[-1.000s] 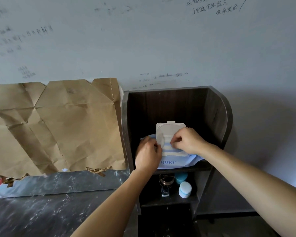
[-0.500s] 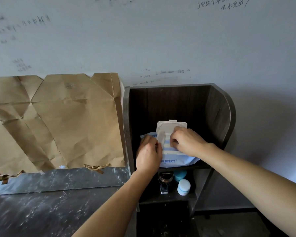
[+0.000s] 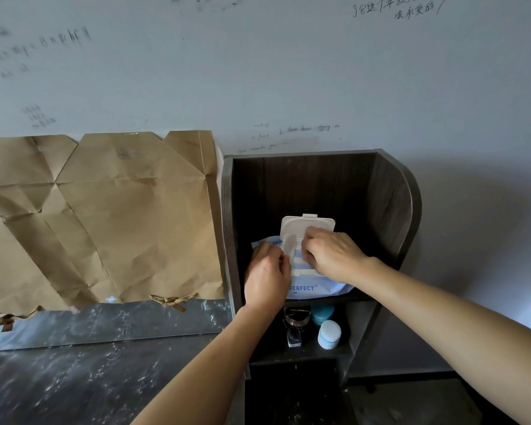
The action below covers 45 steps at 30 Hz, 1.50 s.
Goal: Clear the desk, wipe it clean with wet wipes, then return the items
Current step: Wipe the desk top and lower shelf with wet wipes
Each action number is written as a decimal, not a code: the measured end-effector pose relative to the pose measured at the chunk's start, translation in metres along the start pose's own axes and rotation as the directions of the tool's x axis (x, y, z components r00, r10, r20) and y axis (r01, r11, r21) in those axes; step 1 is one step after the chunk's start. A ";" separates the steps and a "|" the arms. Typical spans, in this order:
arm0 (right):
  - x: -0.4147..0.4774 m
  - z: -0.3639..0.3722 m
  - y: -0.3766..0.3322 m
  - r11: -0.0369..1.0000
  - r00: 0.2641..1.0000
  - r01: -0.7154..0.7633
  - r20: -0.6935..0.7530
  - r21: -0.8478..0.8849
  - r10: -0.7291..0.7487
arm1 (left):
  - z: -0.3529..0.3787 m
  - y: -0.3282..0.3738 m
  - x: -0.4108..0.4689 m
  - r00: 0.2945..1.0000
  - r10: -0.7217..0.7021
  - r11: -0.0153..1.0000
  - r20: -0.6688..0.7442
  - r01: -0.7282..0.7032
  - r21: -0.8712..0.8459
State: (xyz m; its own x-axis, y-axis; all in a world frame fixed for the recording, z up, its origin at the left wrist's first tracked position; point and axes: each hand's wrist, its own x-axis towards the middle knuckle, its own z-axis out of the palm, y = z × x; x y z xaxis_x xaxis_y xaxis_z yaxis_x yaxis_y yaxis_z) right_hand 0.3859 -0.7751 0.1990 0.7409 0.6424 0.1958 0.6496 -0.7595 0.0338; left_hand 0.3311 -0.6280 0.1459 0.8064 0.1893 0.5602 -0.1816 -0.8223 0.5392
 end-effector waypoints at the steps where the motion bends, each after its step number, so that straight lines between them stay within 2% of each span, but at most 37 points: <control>1: -0.001 0.002 0.000 1.000 1.000 0.015 -0.006 -0.026 -0.015 | 0.000 0.000 0.000 1.000 0.000 1.000 0.001 0.000 -0.001; 5: -0.003 0.004 0.000 1.000 1.000 0.016 0.011 0.022 -0.016 | -0.001 0.001 -0.001 1.000 -0.003 1.000 0.001 0.003 -0.003; 10: -0.003 -0.006 -0.002 0.951 0.995 -0.098 0.034 0.294 0.092 | -0.003 0.002 0.000 1.000 0.004 1.000 0.004 -0.004 0.011; 13: 0.001 -0.006 -0.005 0.902 0.986 -0.163 0.050 0.401 0.156 | -0.005 0.002 0.000 1.000 0.011 1.000 0.002 -0.011 0.012; 15: 0.004 -0.008 -0.003 0.822 0.972 -0.217 0.035 0.527 0.234 | -0.006 0.001 0.000 1.000 0.021 1.000 0.010 -0.021 0.018; 17: 0.007 -0.015 0.002 0.687 0.944 -0.250 0.014 0.683 0.330 | -0.008 0.002 0.000 0.999 0.028 1.000 0.019 -0.028 0.013; 19: 0.006 -0.028 0.006 0.571 0.918 -0.223 -0.027 0.790 0.395 | -0.009 0.002 0.001 0.999 0.032 0.999 0.019 -0.032 -0.001; 21: 0.003 -0.044 0.009 0.520 0.887 -0.163 -0.106 0.838 0.450 | -0.009 0.002 0.002 0.999 0.036 0.999 0.024 -0.036 -0.009; 25: 0.002 -0.071 0.016 0.424 0.748 -0.027 -0.263 0.905 0.609 | -0.010 0.002 0.007 0.997 0.064 0.997 0.043 -0.063 -0.035; 28: -0.001 -0.088 0.018 0.464 0.614 0.048 -0.393 0.884 0.684 | -0.011 0.003 0.007 0.983 0.159 0.987 0.092 -0.159 -0.004; 32: -0.002 -0.108 0.019 0.501 0.409 0.119 -0.502 0.857 0.762 | -0.015 0.001 0.006 0.922 0.249 0.955 0.296 -0.285 0.084; 34: -0.002 -0.117 0.019 0.474 0.372 0.187 -0.509 0.860 0.776 | -0.016 0.000 0.006 0.877 0.239 0.935 0.418 -0.324 0.146; 35: -0.004 -0.119 0.018 0.478 0.381 0.205 -0.520 0.854 0.765 | -0.016 -0.001 0.007 0.864 0.234 0.931 0.446 -0.331 0.155; 37: -0.009 -0.112 0.018 0.572 0.441 0.119 -0.559 0.812 0.702 | -0.015 0.000 0.012 0.871 0.227 0.941 0.435 -0.312 0.134; 38: -0.012 -0.104 0.019 0.641 0.518 0.032 -0.561 0.767 0.646 | -0.015 0.001 0.015 0.885 0.214 0.951 0.414 -0.285 0.118; 39: -0.015 -0.093 0.019 0.703 0.627 -0.062 -0.520 0.708 0.579 | -0.015 0.003 0.018 0.904 0.183 0.966 0.387 -0.239 0.102; 41: -0.023 -0.068 0.015 0.809 0.837 -0.237 -0.310 0.538 0.451 | -0.016 0.007 0.023 0.953 0.084 0.993 0.292 -0.103 0.051; 42: -0.028 -0.054 0.013 0.859 0.901 -0.296 -0.176 0.417 0.396 | -0.017 0.009 0.023 0.971 0.040 0.998 0.235 -0.049 0.030; 43: -0.034 -0.042 0.009 0.906 0.939 -0.311 -0.052 0.286 0.339 | -0.018 0.011 0.023 0.982 0.016 1.000 0.186 -0.018 0.010; 45: -0.043 -0.027 0.003 0.955 0.960 -0.267 0.121 0.130 0.252 | -0.019 0.012 0.025 0.984 0.033 0.999 0.174 -0.031 -0.018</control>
State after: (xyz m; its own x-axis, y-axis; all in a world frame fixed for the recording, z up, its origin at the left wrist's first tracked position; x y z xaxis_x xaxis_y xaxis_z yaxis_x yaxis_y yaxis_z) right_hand 0.3512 -0.8076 0.2170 0.8956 0.4380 0.0776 0.4448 -0.8833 -0.1478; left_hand 0.3386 -0.6230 0.1788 0.8855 0.0655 0.4599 -0.2165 -0.8177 0.5334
